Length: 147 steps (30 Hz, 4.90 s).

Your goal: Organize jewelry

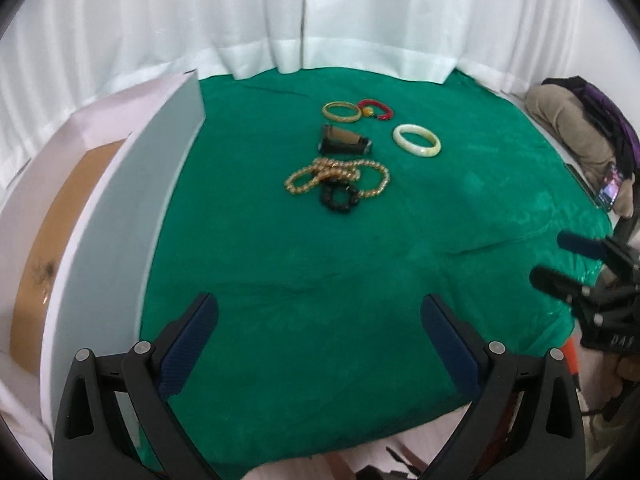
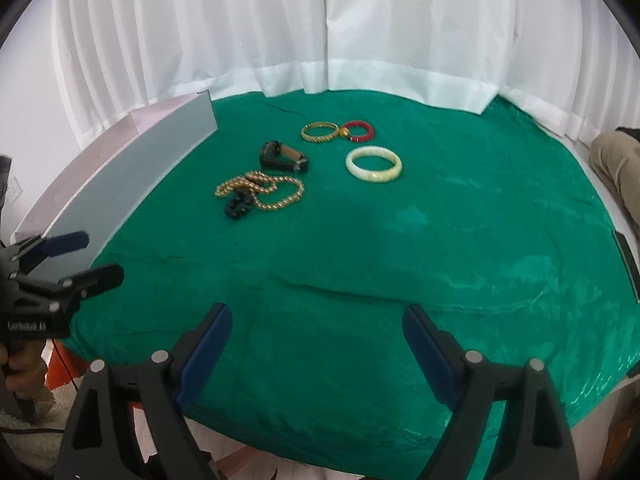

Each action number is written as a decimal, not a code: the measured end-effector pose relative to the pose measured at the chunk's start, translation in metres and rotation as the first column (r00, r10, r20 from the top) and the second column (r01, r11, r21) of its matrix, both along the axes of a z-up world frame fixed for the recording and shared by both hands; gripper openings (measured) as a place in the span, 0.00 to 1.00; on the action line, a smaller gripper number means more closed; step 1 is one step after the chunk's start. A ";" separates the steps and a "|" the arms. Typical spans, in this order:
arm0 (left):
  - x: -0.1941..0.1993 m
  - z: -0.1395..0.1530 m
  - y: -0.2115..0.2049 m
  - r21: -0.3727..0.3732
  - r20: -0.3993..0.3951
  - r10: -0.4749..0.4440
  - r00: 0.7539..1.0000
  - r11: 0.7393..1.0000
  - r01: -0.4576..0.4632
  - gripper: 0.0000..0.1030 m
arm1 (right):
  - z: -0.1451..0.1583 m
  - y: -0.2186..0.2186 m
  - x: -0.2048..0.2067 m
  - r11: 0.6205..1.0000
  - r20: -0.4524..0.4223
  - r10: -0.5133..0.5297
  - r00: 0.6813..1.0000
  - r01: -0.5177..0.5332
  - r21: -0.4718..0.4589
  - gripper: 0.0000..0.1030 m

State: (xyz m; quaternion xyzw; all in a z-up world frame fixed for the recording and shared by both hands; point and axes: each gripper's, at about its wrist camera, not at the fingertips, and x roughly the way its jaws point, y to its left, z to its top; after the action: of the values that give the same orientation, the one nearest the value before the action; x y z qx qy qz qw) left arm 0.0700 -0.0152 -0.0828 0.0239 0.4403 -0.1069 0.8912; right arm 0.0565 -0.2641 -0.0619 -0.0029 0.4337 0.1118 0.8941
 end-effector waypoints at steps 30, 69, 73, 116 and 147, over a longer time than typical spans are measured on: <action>0.182 -0.061 -0.037 -0.079 -0.169 -0.179 0.969 0.983 0.168 0.16 | -0.012 -0.025 0.003 0.997 -0.031 -0.034 0.999 0.036 0.070 0.86; 0.173 -0.035 -0.008 -0.312 -0.262 -0.194 0.945 0.944 0.107 0.09 | -0.018 -0.015 -0.004 0.996 -0.047 -0.013 0.999 0.016 0.084 0.86; 0.165 -0.035 -0.018 -0.233 -0.242 -0.221 0.945 0.959 0.165 0.09 | -0.023 -0.016 -0.002 0.996 -0.065 -0.019 0.998 0.025 0.091 0.86; 0.146 0.000 -0.009 -0.193 -0.018 -0.209 0.978 0.960 0.201 0.05 | -0.029 -0.018 -0.002 0.995 -0.090 0.007 0.996 0.002 0.102 0.86; 0.055 0.108 0.076 -0.214 0.115 0.100 0.988 0.974 -0.073 0.05 | 0.006 0.012 0.079 0.951 -0.110 0.162 0.981 -0.125 0.283 0.86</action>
State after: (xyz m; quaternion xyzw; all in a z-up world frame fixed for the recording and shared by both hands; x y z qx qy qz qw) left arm 0.1246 0.0607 0.0249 -0.0825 0.3705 -0.1120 0.9184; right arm 0.1352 -0.2517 -0.0564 0.0969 0.4709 0.2356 0.8446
